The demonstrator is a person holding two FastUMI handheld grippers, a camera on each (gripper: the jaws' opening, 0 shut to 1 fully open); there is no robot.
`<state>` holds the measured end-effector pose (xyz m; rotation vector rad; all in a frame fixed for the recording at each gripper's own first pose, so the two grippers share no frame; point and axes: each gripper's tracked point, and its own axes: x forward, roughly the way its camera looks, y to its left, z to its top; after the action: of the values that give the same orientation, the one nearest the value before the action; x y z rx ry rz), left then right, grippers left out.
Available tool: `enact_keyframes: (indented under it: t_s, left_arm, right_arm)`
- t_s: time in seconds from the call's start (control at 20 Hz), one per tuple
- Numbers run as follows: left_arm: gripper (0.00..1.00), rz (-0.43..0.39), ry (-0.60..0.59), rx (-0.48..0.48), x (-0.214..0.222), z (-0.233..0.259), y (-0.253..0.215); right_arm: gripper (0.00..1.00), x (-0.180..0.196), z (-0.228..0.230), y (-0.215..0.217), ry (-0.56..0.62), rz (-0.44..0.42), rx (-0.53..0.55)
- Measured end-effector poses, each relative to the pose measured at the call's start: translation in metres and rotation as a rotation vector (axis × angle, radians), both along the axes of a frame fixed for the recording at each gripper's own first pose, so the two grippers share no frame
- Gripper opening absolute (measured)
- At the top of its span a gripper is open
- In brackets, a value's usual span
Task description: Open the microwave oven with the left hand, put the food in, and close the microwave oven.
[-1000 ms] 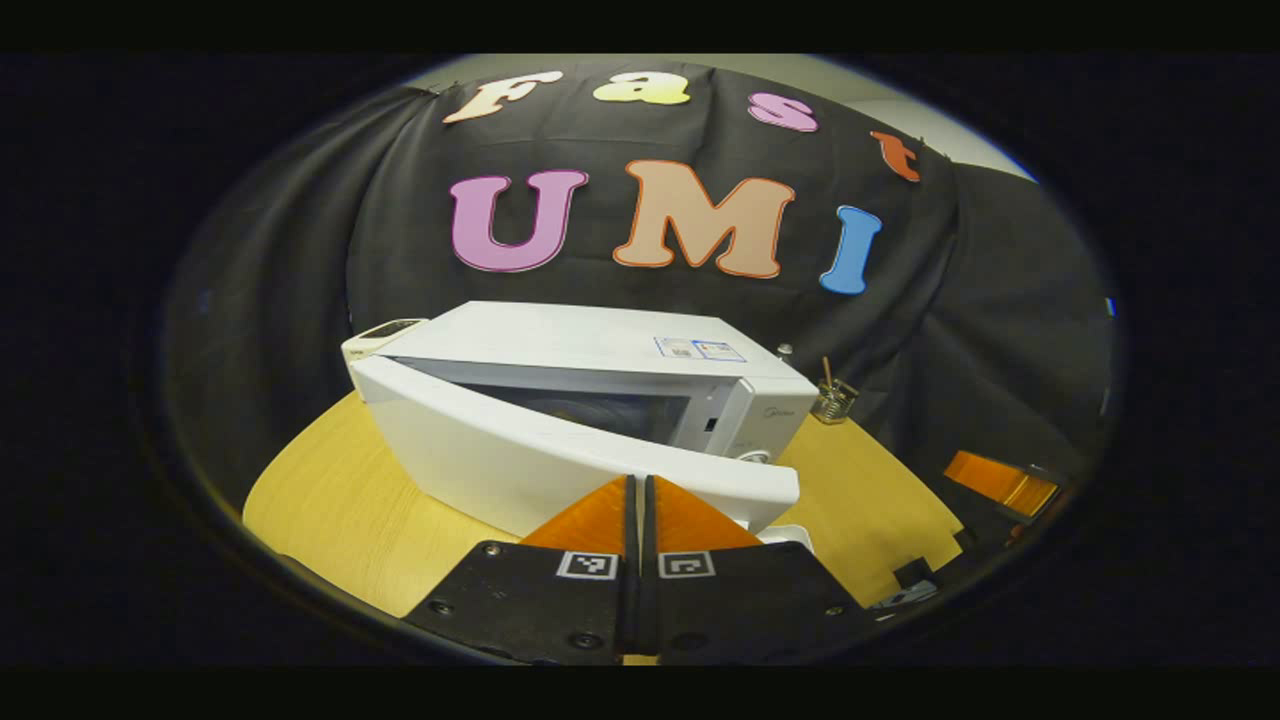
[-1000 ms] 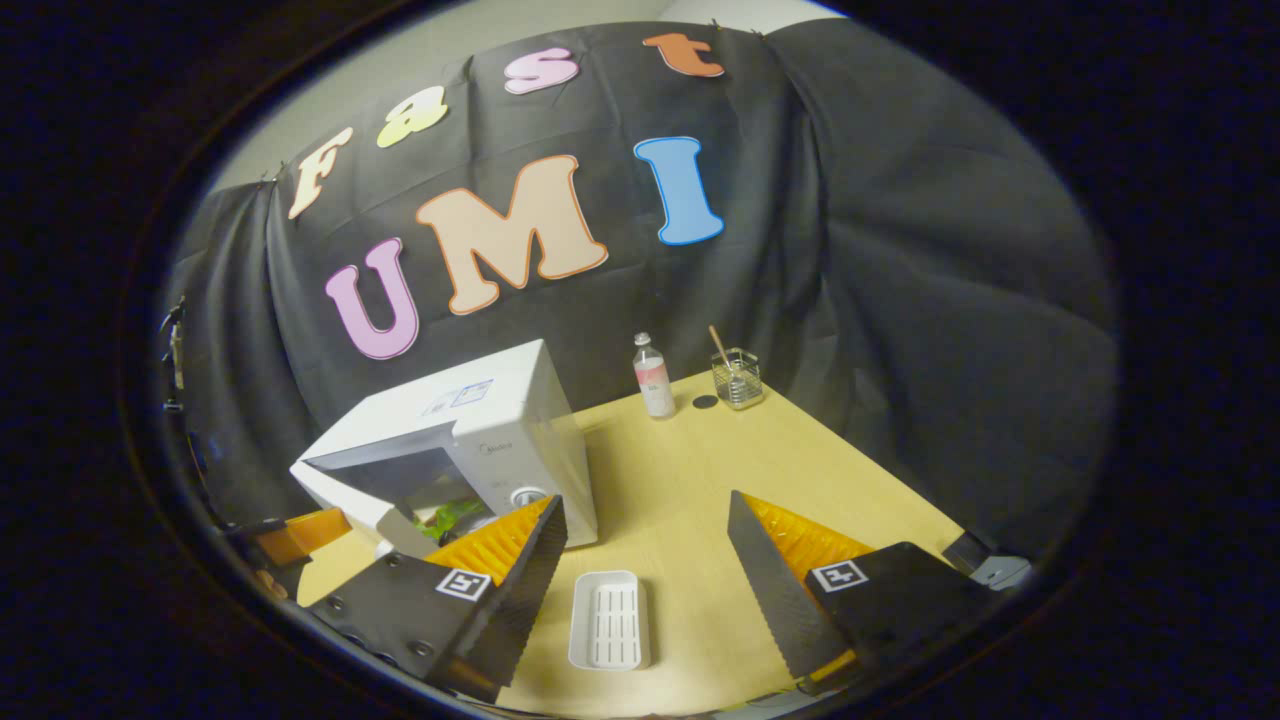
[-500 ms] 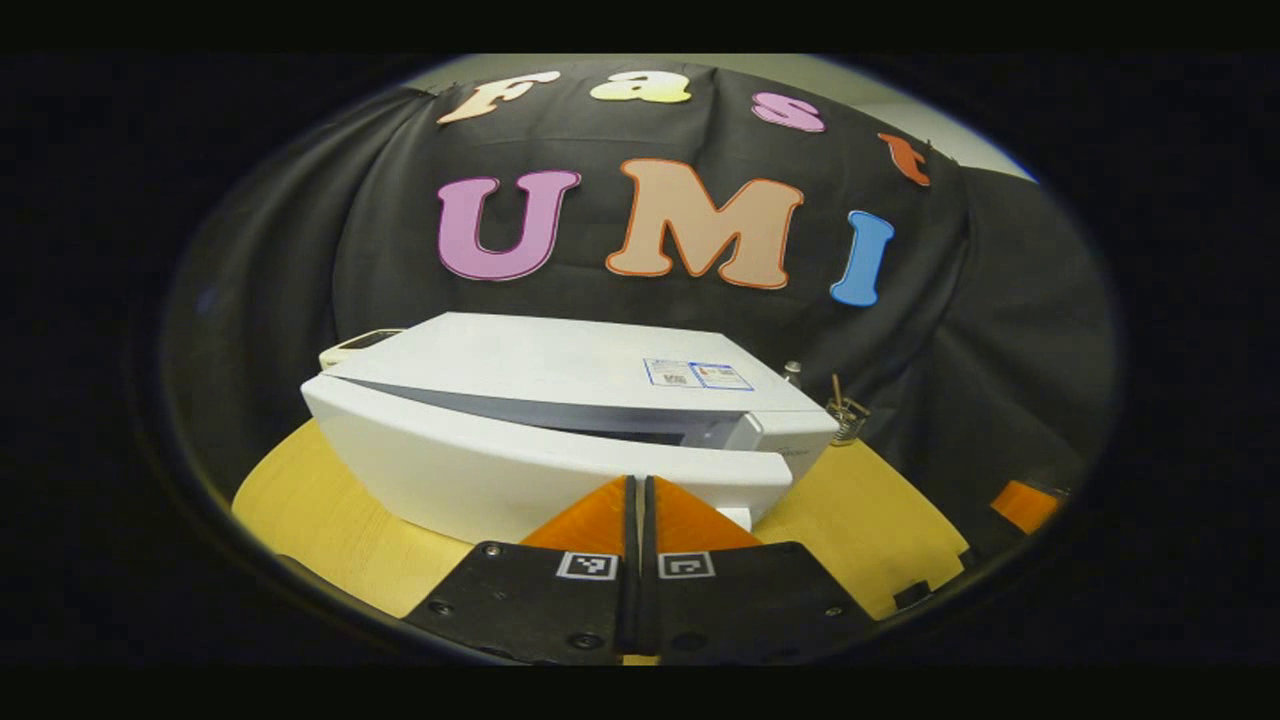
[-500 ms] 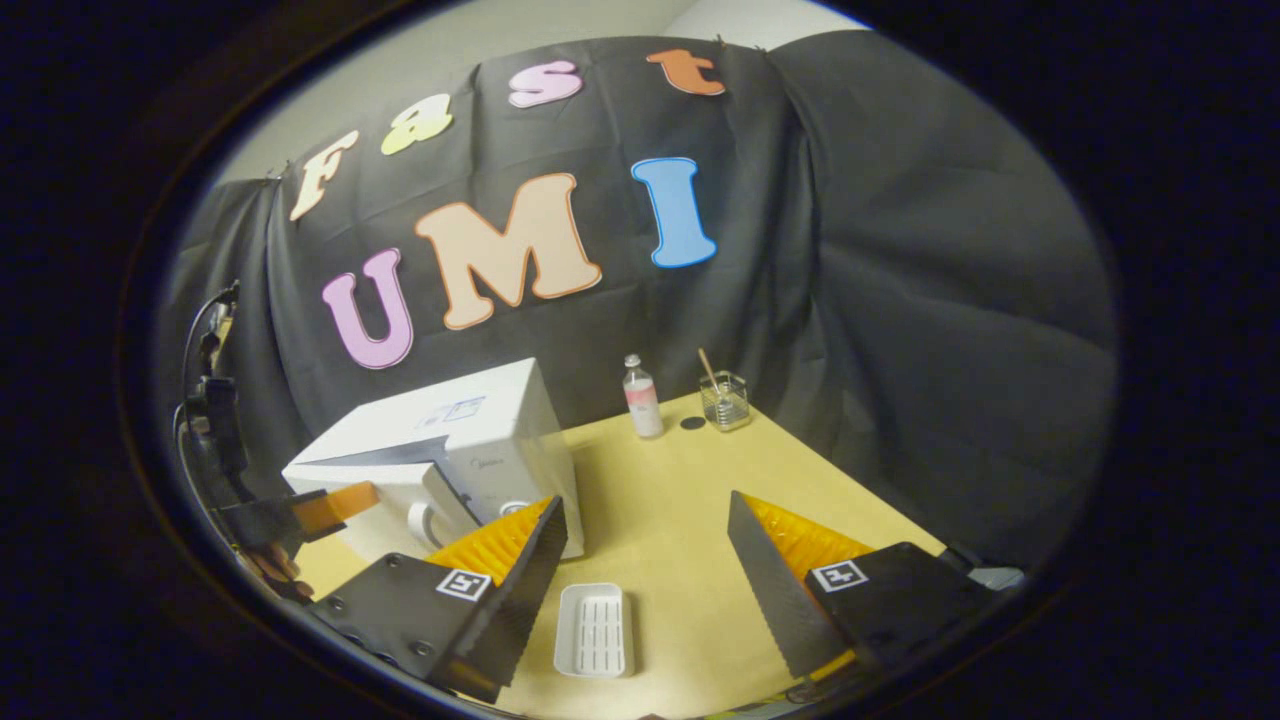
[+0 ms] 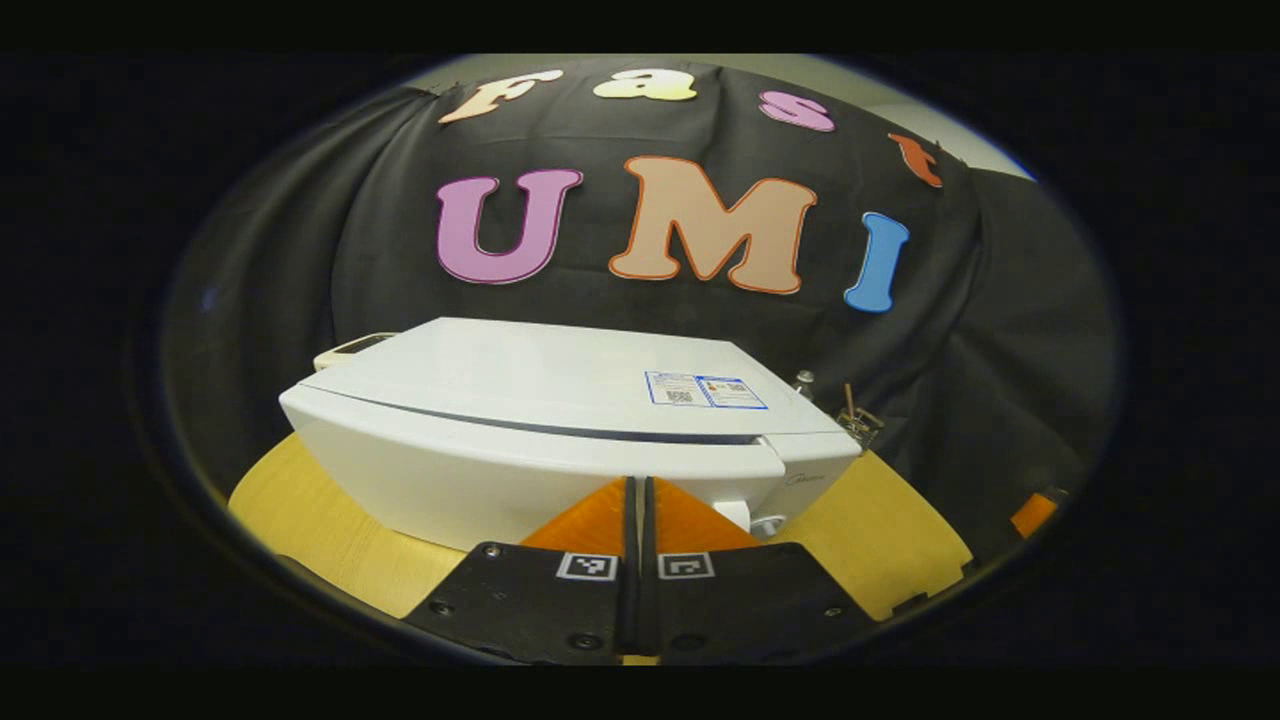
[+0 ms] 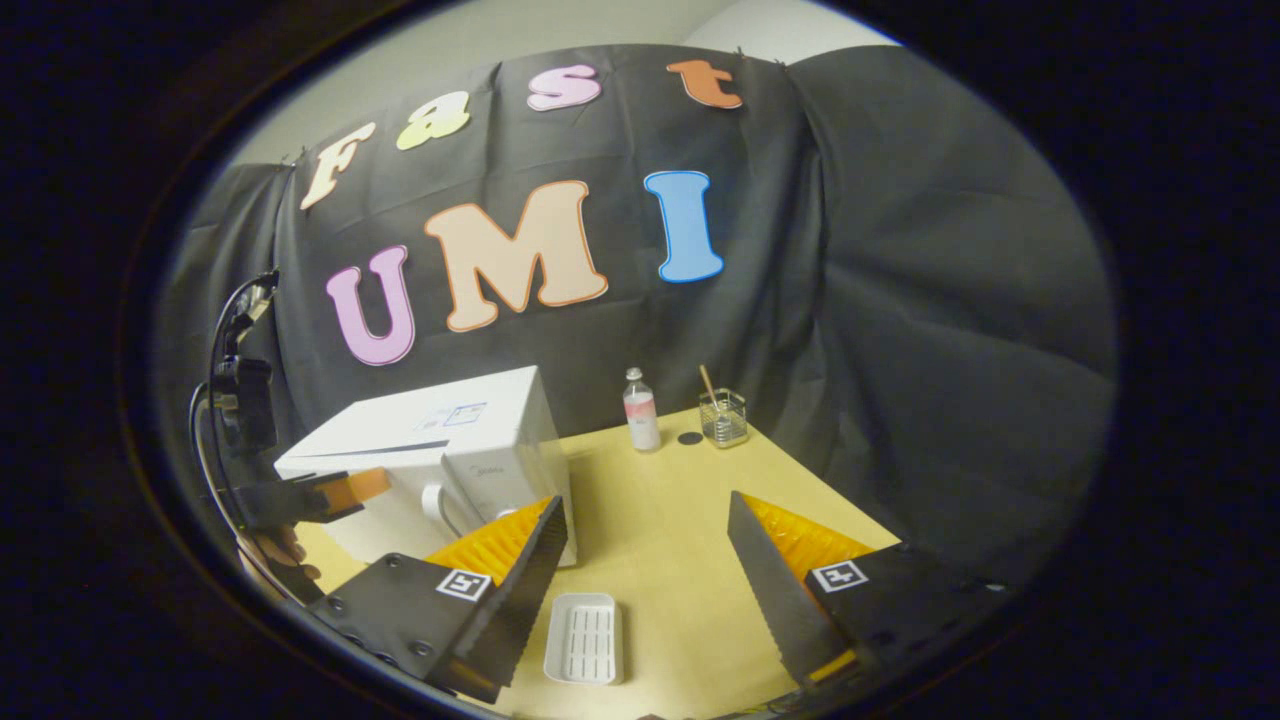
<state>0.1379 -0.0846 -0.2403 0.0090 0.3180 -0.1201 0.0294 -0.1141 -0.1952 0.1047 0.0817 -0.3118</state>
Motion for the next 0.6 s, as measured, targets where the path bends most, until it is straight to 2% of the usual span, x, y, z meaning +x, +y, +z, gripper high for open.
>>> enact_keyframes:
  t_s: [0.15,0.35,0.4,0.55,0.6]
  left_arm:
    - [0.01,0.007,-0.067,0.022,0.0054,0.0135,0.0006]
    - [0.0,0.009,-0.077,0.032,0.0057,0.0108,0.0008]
    - [0.03,0.009,-0.07,0.032,0.0048,0.0089,0.0016]
    - [0.01,0.016,-0.078,0.043,0.0057,0.0095,0.0018]
    - [0.03,0.019,-0.077,0.049,0.005,0.0091,0.002]
  right_arm:
    - [0.92,0.0003,0.0029,-0.0029,-0.009,-0.013,-0.006]
    - [0.92,0.0044,-0.0008,-0.0025,-0.006,-0.011,0.01]
    - [0.92,0.005,-0.0016,-0.0015,-0.004,-0.008,0.013]
    - [0.92,0.0059,-0.0036,0.0014,0.001,0.001,0.016]
    - [1.0,0.0065,-0.0037,0.0027,0.001,0.004,0.015]
